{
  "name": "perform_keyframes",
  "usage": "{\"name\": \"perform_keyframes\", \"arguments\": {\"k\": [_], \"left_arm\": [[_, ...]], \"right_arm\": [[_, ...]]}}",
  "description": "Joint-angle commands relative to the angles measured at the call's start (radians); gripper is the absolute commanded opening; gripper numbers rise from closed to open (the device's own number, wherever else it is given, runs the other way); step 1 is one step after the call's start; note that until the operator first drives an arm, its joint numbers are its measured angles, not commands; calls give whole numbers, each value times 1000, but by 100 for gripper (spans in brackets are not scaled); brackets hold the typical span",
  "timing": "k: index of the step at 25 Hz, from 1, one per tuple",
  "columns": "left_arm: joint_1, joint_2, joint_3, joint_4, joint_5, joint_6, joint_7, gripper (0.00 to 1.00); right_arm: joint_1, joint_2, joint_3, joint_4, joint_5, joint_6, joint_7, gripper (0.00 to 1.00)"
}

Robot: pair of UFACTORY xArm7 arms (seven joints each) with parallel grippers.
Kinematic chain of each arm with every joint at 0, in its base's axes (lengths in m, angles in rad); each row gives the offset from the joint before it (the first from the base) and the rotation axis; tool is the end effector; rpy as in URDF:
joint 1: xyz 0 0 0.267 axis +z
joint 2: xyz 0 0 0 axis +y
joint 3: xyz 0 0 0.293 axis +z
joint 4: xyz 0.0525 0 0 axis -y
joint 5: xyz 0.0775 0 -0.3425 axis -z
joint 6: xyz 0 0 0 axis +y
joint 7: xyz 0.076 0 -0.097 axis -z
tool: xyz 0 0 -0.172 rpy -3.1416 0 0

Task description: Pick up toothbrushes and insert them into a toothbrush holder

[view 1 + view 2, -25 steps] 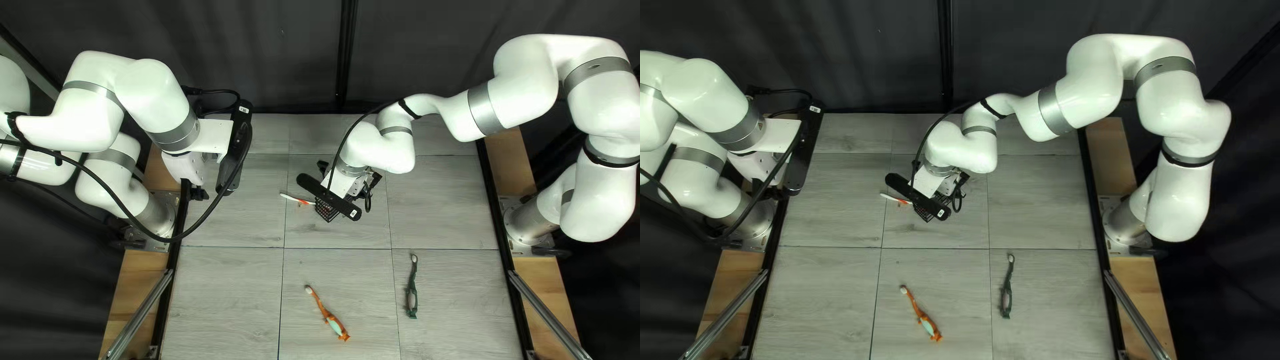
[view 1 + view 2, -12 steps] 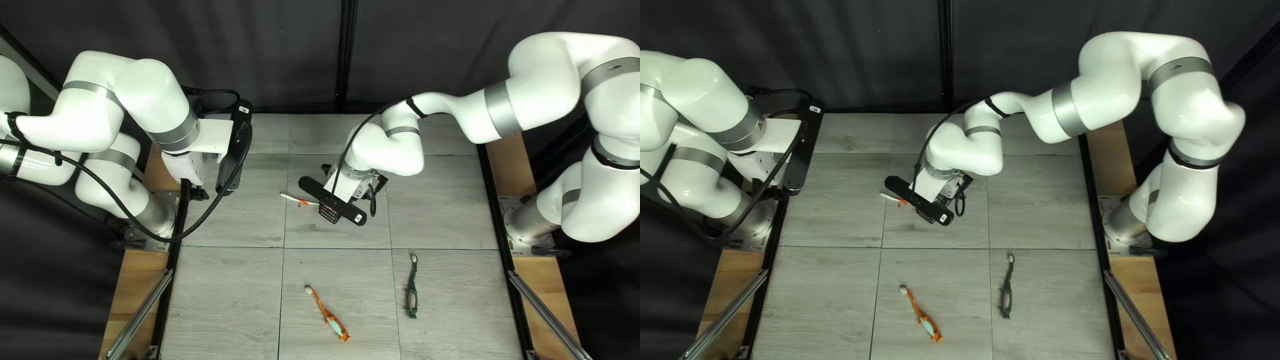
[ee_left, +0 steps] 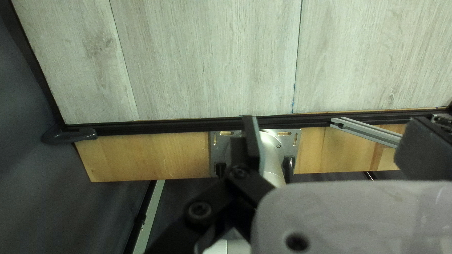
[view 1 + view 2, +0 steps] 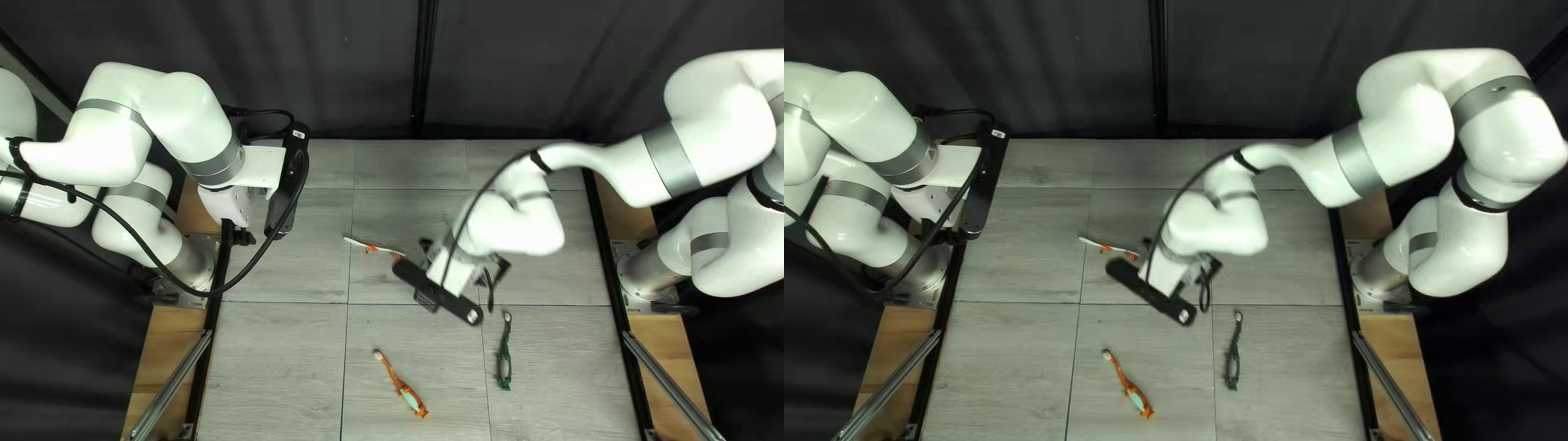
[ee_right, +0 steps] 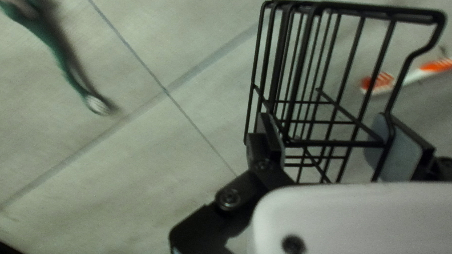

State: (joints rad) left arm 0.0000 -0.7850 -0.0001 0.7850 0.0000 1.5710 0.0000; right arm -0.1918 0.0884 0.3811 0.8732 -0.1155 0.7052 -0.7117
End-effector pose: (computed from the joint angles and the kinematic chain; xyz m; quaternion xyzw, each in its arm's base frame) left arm 0.2483 0.0000 0.3195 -1.0000 0.0000 0.0005 0.0000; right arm 0.4669 0.0805 0.1077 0.8806 0.4714 0.0362 0.0334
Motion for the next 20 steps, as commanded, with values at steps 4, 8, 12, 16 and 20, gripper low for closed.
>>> {"name": "perform_keyframes", "arguments": {"k": [4,8,12,16,20], "left_arm": [[0,0,0,0,0,0,0,100],[0,0,0,0,0,0,0,100],[0,0,0,0,0,0,0,100],[0,0,0,0,0,0,0,100],[0,0,0,0,0,0,0,100]], "right_arm": [[0,24,-2,1,-3,-17,3,54],[-4,35,-6,9,-5,-17,-4,72],[-7,41,-8,12,-3,-21,-6,75],[0,6,0,28,8,24,2,100],[41,-34,38,63,-16,105,68,100]]}}
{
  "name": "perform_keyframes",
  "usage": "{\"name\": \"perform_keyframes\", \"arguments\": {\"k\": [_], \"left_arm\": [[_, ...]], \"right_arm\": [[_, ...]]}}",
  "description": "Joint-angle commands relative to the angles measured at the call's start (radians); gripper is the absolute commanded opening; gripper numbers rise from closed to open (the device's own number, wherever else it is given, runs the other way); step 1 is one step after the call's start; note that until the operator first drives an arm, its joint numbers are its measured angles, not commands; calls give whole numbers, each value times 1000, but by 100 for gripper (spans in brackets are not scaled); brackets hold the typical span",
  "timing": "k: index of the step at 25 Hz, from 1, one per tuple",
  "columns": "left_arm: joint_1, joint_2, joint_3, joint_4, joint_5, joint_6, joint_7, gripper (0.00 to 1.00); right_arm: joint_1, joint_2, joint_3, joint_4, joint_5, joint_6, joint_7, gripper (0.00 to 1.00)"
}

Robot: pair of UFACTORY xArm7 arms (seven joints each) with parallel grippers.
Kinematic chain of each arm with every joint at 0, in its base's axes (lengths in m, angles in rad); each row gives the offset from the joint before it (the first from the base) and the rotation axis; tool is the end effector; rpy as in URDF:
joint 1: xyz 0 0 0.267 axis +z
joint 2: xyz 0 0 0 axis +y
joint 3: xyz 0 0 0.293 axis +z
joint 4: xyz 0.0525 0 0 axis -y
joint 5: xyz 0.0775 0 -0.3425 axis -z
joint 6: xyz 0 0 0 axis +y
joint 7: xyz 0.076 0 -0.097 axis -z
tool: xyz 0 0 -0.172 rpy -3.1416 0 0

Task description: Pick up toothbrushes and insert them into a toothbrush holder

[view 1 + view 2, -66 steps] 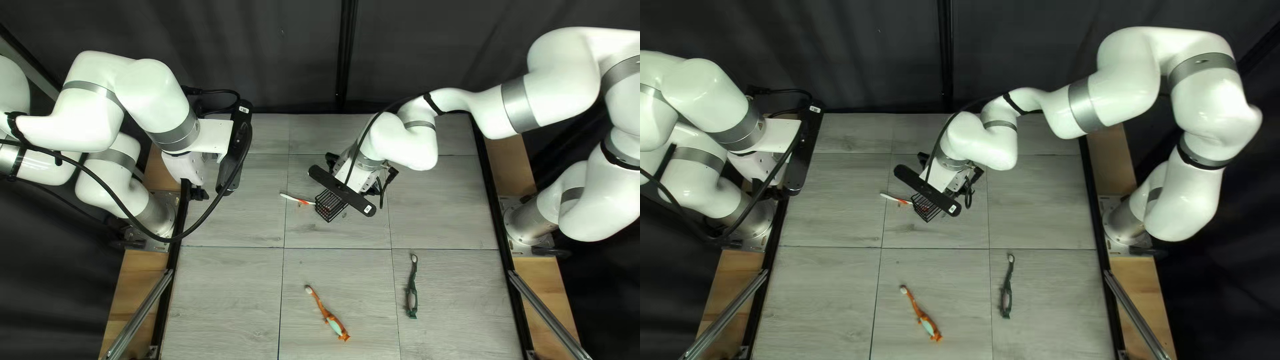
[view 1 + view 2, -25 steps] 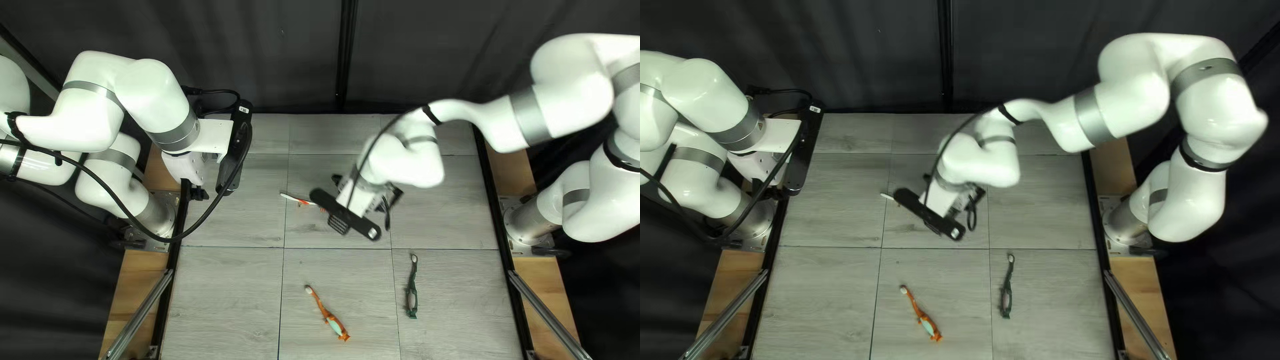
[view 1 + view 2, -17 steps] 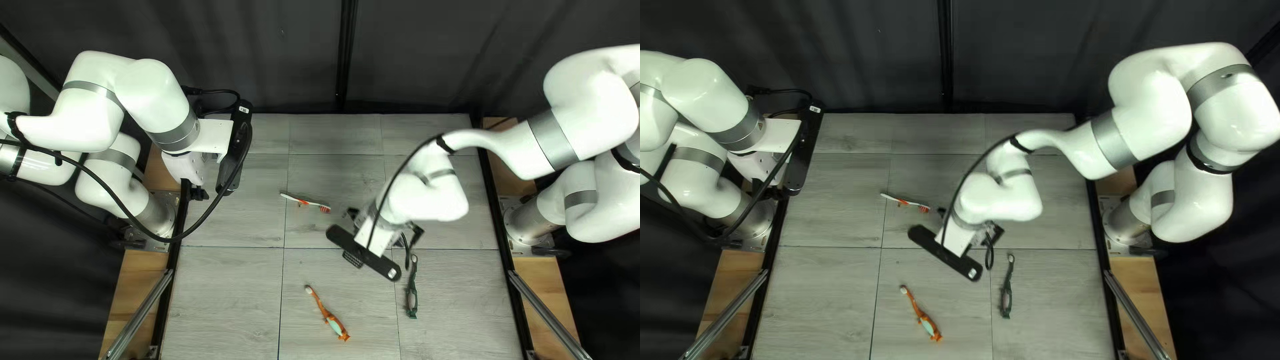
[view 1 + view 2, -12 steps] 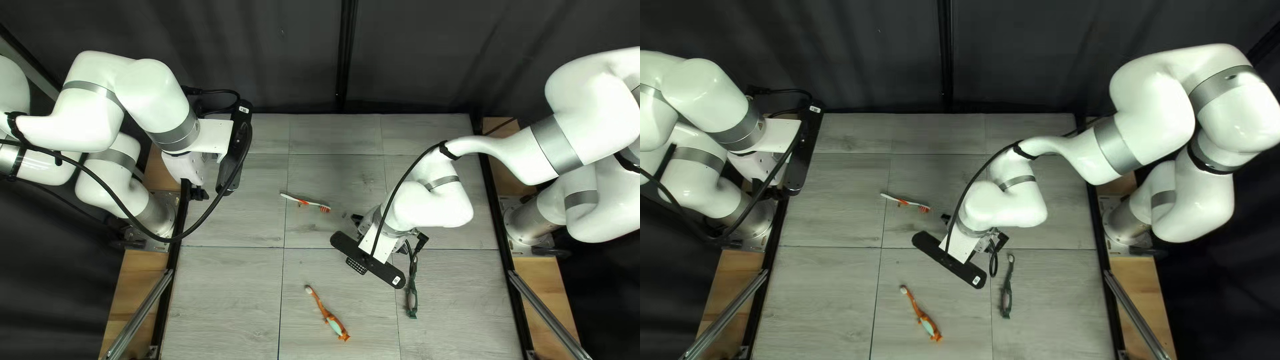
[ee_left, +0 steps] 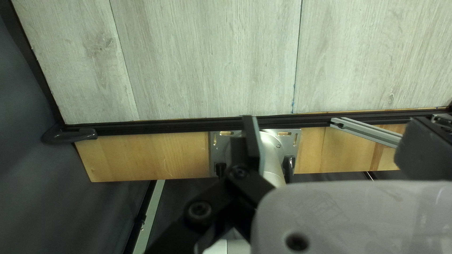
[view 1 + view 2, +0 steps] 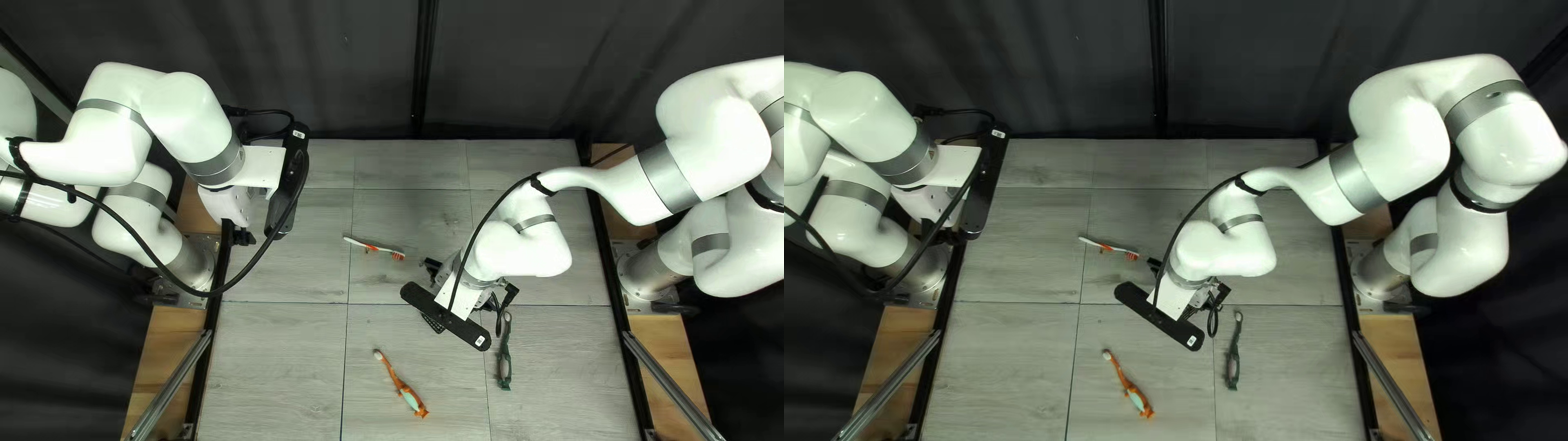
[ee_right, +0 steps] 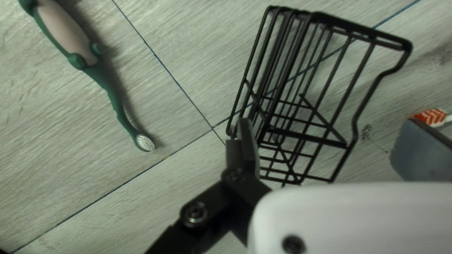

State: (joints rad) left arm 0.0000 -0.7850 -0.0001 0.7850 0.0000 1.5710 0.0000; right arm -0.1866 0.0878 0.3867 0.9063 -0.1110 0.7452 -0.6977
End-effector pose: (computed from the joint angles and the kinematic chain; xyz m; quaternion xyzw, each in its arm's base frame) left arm 0.2483 0.0000 0.3195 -1.0000 0.0000 0.0005 0.0000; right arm 0.4704 0.0855 0.1174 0.8829 0.4673 0.0336 0.0320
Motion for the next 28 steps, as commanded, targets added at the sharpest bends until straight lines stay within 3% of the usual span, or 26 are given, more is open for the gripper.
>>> {"name": "perform_keyframes", "arguments": {"k": [1,5,11,17,22,28], "left_arm": [[0,0,0,0,0,0,0,100],[0,0,0,0,0,0,0,100],[0,0,0,0,0,0,0,100],[0,0,0,0,0,0,0,100],[0,0,0,0,0,0,0,100],[0,0,0,0,0,0,0,100]], "right_arm": [[48,-40,45,38,-31,83,70,100],[95,-136,100,31,-30,183,165,100],[95,-136,100,31,-30,183,165,100],[208,23,189,65,-234,164,151,100],[239,82,205,20,-245,85,186,100],[244,85,205,11,-261,83,191,100]]}}
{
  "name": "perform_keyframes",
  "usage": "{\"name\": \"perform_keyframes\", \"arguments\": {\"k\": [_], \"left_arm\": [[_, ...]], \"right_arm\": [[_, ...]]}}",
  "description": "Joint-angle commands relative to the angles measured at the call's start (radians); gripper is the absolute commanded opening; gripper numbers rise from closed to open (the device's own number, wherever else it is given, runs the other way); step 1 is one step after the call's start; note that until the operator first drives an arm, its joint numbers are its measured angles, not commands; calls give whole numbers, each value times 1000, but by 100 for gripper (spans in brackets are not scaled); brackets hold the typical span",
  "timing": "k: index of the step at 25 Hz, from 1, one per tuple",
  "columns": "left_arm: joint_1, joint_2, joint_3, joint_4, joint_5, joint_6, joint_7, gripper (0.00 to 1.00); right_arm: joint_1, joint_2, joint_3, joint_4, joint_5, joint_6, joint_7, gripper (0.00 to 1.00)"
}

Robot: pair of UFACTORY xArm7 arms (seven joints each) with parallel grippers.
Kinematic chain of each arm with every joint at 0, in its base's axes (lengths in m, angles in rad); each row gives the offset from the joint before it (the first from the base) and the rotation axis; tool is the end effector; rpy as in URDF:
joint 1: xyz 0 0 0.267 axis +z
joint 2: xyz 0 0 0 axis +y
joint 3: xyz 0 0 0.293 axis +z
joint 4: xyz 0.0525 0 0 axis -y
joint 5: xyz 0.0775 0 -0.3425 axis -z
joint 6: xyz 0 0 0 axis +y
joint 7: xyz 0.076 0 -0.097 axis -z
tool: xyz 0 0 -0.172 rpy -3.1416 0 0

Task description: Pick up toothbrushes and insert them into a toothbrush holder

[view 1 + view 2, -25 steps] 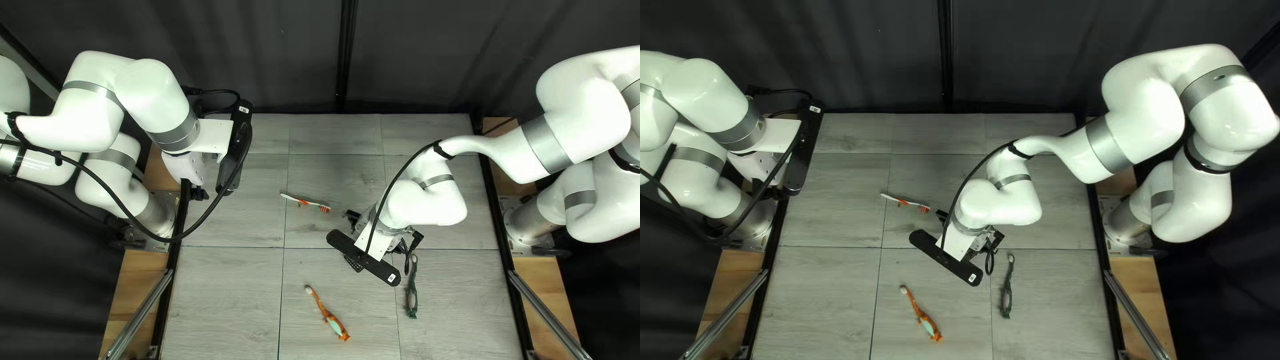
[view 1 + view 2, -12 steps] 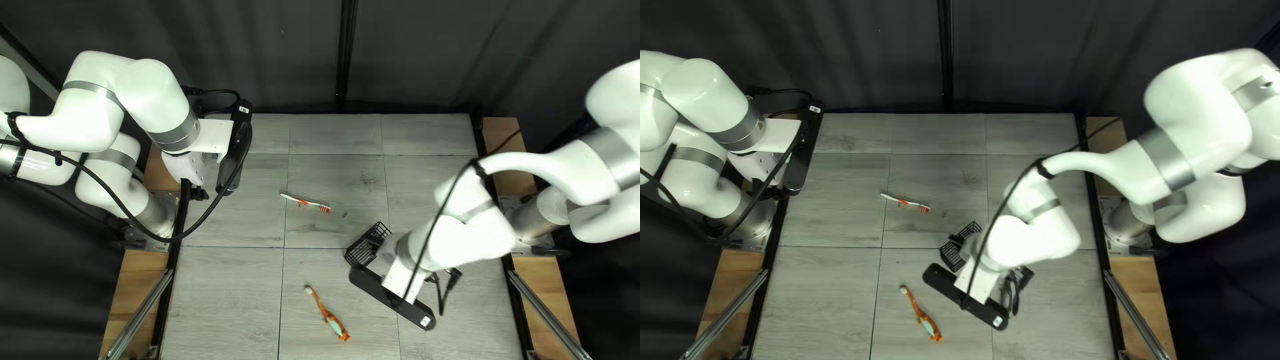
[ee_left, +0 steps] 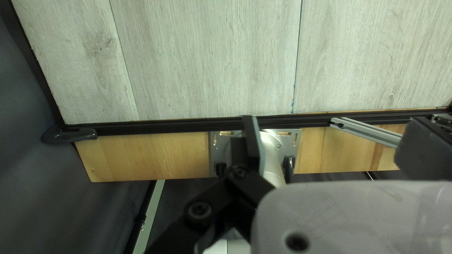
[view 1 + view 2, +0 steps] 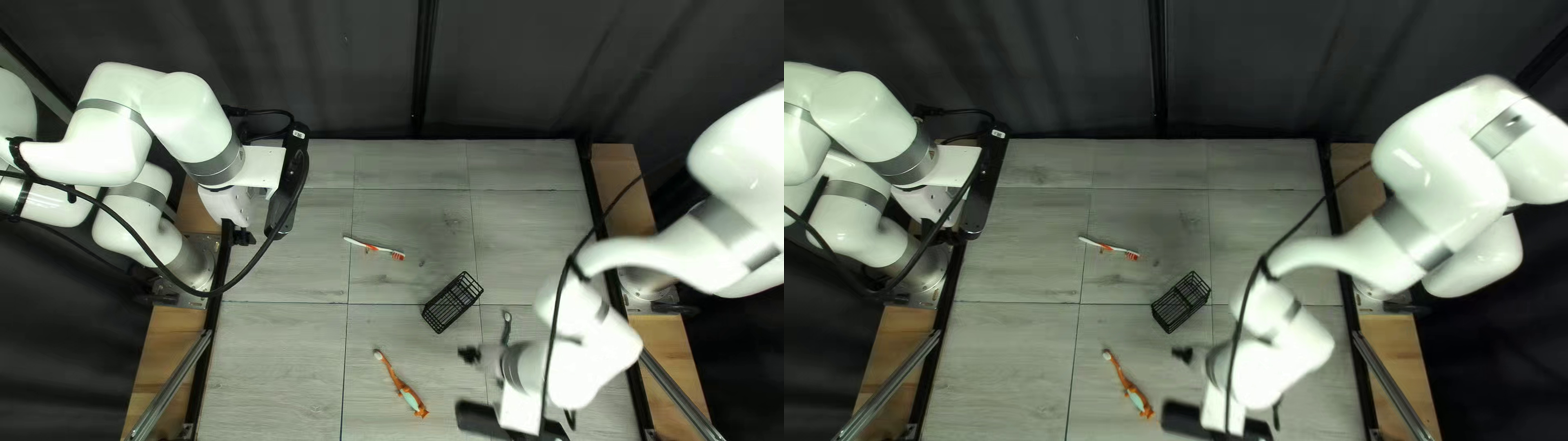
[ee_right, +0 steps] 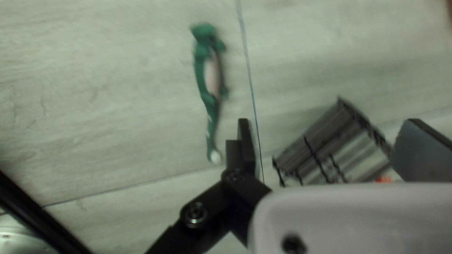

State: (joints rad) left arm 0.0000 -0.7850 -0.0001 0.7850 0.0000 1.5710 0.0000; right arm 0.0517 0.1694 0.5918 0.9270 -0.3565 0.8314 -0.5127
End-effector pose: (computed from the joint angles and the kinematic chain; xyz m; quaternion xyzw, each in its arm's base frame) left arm 0.2483 0.0000 0.3195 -1.0000 0.0000 0.0005 0.0000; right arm 0.3912 0.2455 0.0928 0.7629 0.6411 -0.0114 0.0827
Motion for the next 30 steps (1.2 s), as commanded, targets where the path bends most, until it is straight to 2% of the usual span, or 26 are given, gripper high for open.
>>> {"name": "perform_keyframes", "arguments": {"k": [1,5,9,14,18,24,30], "left_arm": [[0,0,0,0,0,0,0,100],[0,0,0,0,0,0,0,100],[0,0,0,0,0,0,0,100],[0,0,0,0,0,0,0,100],[0,0,0,0,0,0,0,100],[0,0,0,0,0,0,0,100],[0,0,0,0,0,0,0,100]], "right_arm": [[11,4,1,-15,-26,-2,14,100],[48,38,3,-34,-83,4,68,100],[38,-8,-3,-89,-57,-11,131,100],[38,-8,-3,-89,-57,-11,131,100],[71,62,-19,-81,-151,-41,172,100],[83,75,-23,-109,-202,-52,181,100],[89,136,-41,-68,-223,-28,180,100]]}}
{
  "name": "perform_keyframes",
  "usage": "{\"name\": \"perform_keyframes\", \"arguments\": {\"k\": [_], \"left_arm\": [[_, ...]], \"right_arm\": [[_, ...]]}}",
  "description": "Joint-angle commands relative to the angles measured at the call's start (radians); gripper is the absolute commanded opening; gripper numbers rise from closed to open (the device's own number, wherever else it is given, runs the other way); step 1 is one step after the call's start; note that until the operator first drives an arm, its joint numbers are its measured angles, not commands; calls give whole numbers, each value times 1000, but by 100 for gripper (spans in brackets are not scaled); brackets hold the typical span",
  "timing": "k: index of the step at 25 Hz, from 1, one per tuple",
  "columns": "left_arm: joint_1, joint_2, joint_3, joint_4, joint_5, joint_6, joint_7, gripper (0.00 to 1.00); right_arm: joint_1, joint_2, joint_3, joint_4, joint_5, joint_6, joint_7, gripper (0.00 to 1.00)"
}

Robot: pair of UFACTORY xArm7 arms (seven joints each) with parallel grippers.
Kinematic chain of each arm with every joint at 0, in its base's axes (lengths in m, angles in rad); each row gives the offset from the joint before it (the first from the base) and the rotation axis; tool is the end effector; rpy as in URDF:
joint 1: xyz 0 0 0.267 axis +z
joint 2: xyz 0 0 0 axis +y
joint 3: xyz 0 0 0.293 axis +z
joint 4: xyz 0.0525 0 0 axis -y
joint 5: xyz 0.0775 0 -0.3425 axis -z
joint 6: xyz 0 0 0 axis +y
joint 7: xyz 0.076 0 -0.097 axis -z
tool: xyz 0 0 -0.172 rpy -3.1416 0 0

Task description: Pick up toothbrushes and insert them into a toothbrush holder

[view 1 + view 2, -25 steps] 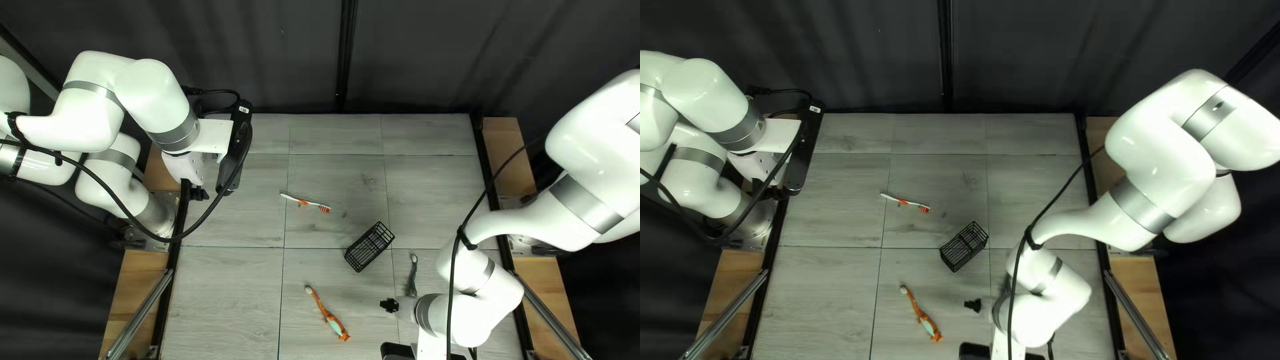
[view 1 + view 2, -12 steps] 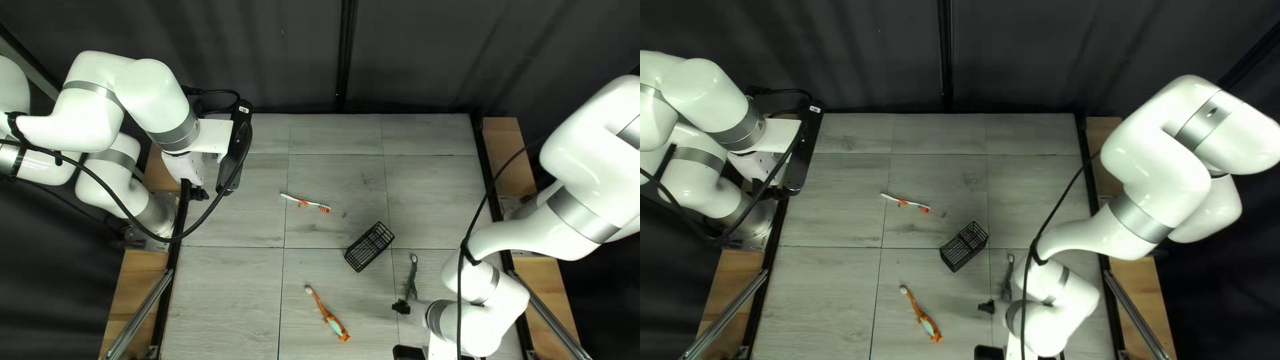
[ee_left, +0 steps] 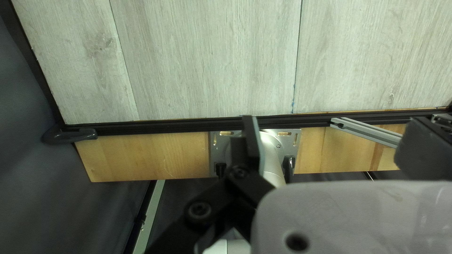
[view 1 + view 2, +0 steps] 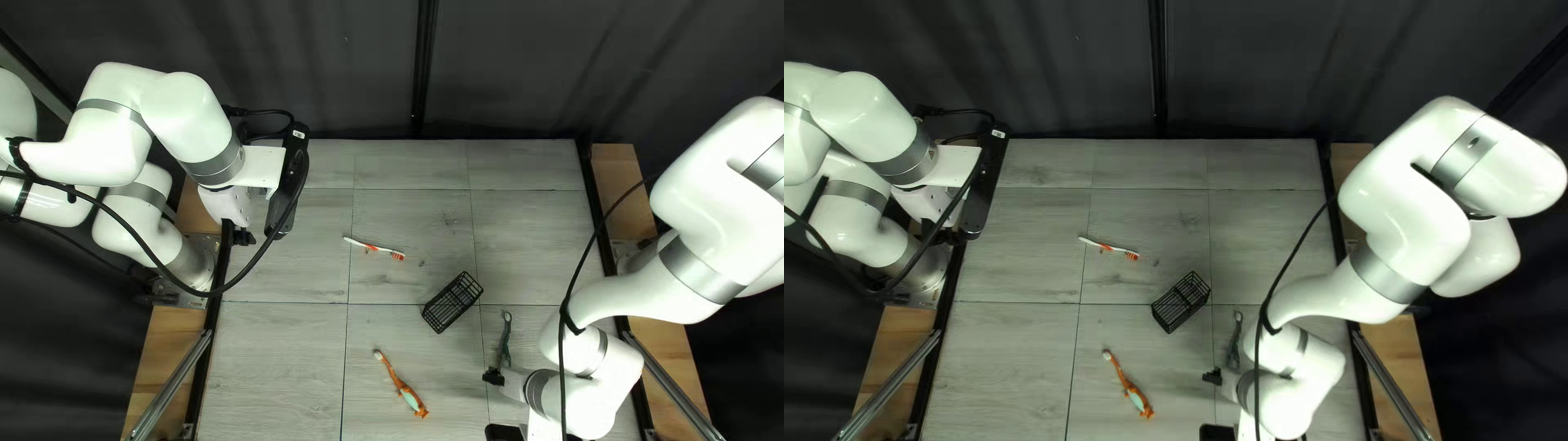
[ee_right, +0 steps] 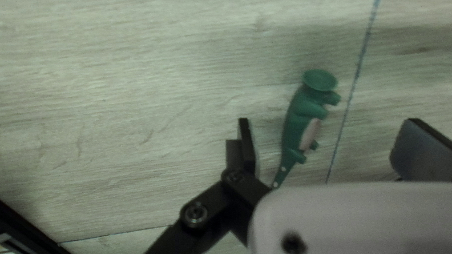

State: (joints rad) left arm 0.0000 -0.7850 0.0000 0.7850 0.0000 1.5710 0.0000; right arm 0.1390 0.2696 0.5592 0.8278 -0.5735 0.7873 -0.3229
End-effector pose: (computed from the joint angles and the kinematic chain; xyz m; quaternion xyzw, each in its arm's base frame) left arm 0.2483 0.0000 0.3195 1.0000 0.0000 -0.0005 0.0000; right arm 0.3493 0.2310 0.0265 0.7384 0.6607 -0.0539 0.1241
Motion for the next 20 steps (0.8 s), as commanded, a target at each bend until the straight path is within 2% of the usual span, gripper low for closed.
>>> {"name": "perform_keyframes", "arguments": {"k": [1,7,8,9,11,20], "left_arm": [[0,0,0,0,0,0,0,100],[0,0,0,0,0,0,0,100],[0,0,0,0,0,0,0,100],[0,0,0,0,0,0,0,100],[0,0,0,0,0,0,0,100],[0,0,0,0,0,0,0,100]], "right_arm": [[1,47,-10,42,-5,20,-16,100],[3,104,-13,90,2,36,-40,100],[4,108,-13,92,4,36,-40,58],[4,110,-12,94,6,38,-42,6],[4,113,-10,99,10,42,-46,0],[6,52,17,134,29,115,-105,0]]}}
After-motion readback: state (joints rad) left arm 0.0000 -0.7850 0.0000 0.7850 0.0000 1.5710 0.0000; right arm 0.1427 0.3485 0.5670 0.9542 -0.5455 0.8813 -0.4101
